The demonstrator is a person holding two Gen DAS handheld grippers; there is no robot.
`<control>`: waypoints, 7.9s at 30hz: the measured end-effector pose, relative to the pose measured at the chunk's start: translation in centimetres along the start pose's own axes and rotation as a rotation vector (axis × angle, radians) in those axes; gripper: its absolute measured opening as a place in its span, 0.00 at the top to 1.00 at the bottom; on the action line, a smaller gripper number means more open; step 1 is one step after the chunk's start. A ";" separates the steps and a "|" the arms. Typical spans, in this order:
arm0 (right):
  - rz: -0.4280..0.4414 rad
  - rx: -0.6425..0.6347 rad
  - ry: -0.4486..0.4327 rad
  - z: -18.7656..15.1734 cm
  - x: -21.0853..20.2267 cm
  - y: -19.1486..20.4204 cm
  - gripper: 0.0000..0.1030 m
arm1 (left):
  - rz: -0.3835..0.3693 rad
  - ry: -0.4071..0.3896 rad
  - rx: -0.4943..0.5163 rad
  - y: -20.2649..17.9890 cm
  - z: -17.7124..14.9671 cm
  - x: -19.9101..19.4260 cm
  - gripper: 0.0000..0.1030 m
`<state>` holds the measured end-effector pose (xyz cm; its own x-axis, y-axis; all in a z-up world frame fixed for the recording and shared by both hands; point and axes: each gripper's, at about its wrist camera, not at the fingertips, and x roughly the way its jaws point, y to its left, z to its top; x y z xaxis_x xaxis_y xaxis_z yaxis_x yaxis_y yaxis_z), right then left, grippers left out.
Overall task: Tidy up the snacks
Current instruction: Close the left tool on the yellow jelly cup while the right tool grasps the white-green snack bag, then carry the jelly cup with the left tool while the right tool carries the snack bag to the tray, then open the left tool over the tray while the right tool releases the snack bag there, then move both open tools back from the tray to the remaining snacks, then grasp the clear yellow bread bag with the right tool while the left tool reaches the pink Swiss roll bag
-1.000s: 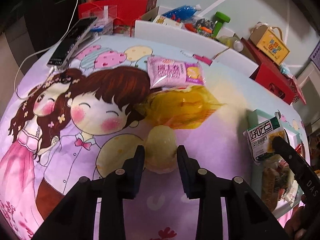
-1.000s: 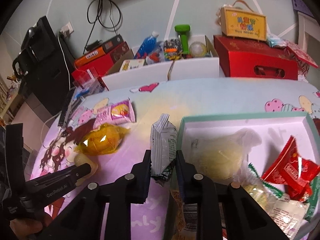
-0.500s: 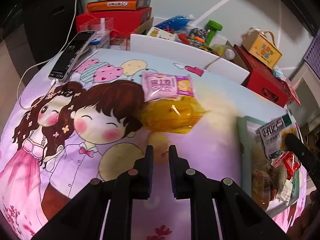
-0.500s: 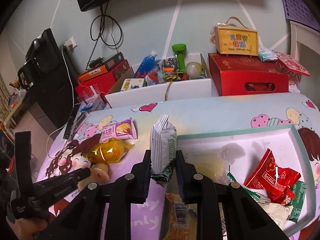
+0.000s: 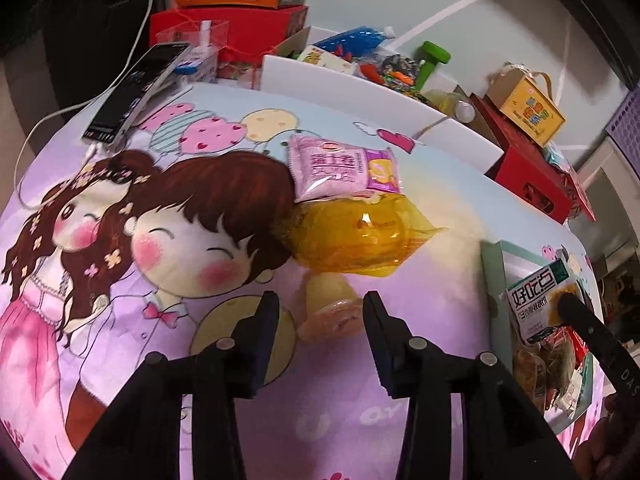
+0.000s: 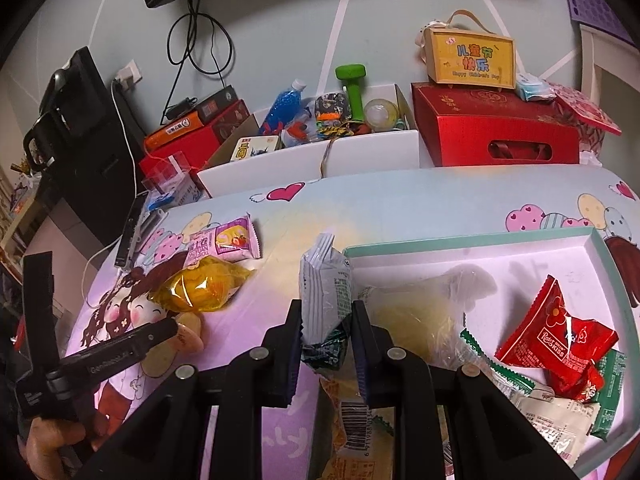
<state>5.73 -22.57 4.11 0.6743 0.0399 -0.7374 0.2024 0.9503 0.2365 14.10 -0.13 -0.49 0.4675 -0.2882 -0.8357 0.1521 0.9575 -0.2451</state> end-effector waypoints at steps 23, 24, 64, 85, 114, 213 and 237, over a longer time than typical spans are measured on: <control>0.001 0.003 0.002 0.0 0.1 0.0 0.76 | 0.119 0.051 0.135 -2.8 -1.0 3.4 0.53; 0.001 0.004 0.002 0.0 0.1 0.0 0.76 | 0.122 0.051 0.139 -2.9 -1.0 3.4 0.53; -0.119 0.172 -0.142 2.2 -6.4 -9.4 0.76 | -0.046 -0.045 0.432 -16.5 -0.4 -2.5 0.55; -0.143 0.255 -0.133 1.6 -7.3 -13.1 0.76 | -0.093 0.014 0.408 -18.5 -2.3 1.2 0.55; -0.198 0.255 -0.059 1.3 -6.1 -13.3 0.75 | -0.135 0.067 0.447 -21.0 -3.4 1.9 0.27; -0.020 -0.254 0.041 -1.1 7.2 12.7 0.00 | 0.081 -0.065 -0.193 8.6 3.2 -0.1 0.03; -0.011 -0.276 0.022 -1.3 12.3 14.7 0.00 | 0.122 -0.024 -0.198 9.1 3.7 2.6 0.03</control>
<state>16.03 -7.73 -2.30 0.6567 0.0329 -0.7534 0.0066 0.9988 0.0493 19.91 7.77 -3.12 0.4927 -0.1676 -0.8539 -0.0800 0.9684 -0.2363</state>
